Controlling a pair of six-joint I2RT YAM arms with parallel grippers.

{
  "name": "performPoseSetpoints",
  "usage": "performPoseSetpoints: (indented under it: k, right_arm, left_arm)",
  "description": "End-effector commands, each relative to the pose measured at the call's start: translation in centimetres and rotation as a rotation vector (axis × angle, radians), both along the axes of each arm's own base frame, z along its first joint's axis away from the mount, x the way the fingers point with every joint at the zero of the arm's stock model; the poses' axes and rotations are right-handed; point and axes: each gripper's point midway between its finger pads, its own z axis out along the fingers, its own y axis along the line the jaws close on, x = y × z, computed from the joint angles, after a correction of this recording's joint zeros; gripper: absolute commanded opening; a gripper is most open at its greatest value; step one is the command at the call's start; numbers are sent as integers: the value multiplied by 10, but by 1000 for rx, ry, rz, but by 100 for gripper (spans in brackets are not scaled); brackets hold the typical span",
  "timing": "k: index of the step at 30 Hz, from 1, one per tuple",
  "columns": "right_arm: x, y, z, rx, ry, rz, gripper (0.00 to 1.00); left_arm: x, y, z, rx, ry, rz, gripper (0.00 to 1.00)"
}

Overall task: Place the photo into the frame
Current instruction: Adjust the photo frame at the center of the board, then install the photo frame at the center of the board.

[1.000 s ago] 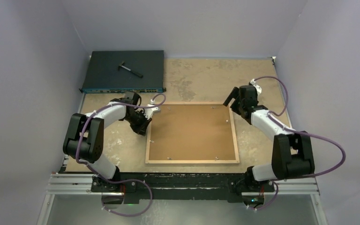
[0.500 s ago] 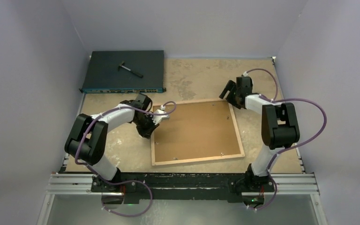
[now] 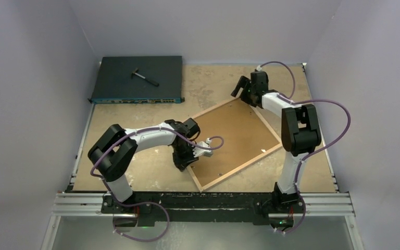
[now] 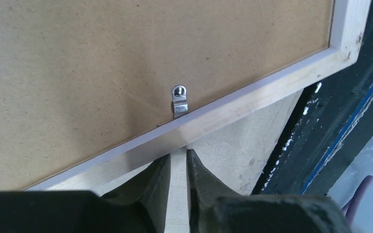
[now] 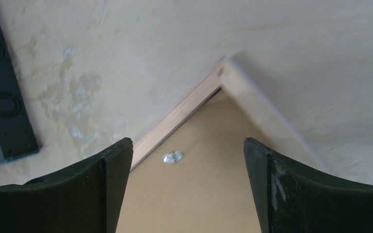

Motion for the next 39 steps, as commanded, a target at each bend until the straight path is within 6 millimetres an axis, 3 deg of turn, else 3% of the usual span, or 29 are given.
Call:
performPoseSetpoints:
  k: [1,6,10,12,15,19,27,39]
  right_arm:
    - [-20,20,22,-3,29,39,88]
    - [-16,10,46,-47,-35,7,90]
    - [-16,4,73,-55,-103,-17,90]
    - [-18,6,85,-48,-141,-11,90]
    - [-33,25,97,-7,-170,38,88]
    - [-63,68,103,57,-205,174,81]
    - [-123,136,92,186,-244,436,70]
    - [-150,220,47,265,-158,594,62]
  left_arm:
    - [6,-9,18,-92,-33,-63,20]
    - [26,8,74,-193,-46,-16,31]
    - [84,26,114,-258,-166,99,34]
    - [122,33,120,-273,-241,214,34]
    - [174,41,115,-307,-274,385,31]
    - [208,38,91,-341,-178,509,23]
    - [223,30,53,-359,-105,569,18]
    - [208,32,24,-340,-53,575,8]
